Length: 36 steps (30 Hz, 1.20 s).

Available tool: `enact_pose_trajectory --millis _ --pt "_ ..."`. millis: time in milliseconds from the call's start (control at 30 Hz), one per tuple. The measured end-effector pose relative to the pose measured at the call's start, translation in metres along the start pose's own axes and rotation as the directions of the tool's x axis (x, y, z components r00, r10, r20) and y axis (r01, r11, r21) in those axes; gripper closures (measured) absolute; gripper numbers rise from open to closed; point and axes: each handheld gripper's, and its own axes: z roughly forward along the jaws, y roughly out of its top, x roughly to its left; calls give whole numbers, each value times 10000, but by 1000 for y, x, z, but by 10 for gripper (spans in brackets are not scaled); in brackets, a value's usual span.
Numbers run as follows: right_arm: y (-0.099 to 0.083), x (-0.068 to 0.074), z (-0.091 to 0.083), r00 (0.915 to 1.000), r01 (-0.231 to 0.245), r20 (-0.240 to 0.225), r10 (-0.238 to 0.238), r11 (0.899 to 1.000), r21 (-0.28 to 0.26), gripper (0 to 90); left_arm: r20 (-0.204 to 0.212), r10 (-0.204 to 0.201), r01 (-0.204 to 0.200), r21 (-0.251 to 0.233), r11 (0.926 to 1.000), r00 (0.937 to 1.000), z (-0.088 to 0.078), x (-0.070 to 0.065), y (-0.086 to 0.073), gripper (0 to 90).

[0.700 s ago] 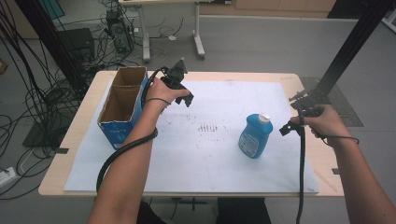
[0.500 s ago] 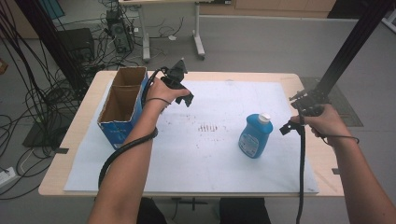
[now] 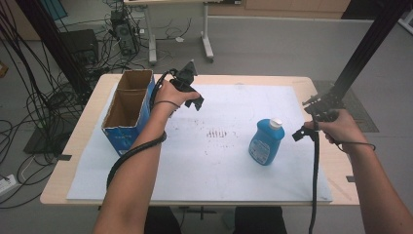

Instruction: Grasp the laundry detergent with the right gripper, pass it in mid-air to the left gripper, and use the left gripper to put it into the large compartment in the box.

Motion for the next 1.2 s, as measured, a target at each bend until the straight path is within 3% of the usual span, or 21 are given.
enact_pose_trajectory --millis 267,1200 --pt "-13 5 -6 9998 134 136 -131 9997 -213 58 -3 62 -62 3 10000 10000 -2 1 -1 109" --pt "-58 31 -3 9985 525 -143 -532 9978 -413 60 198 -154 153 92 9998 9997 1 6 -14 109"
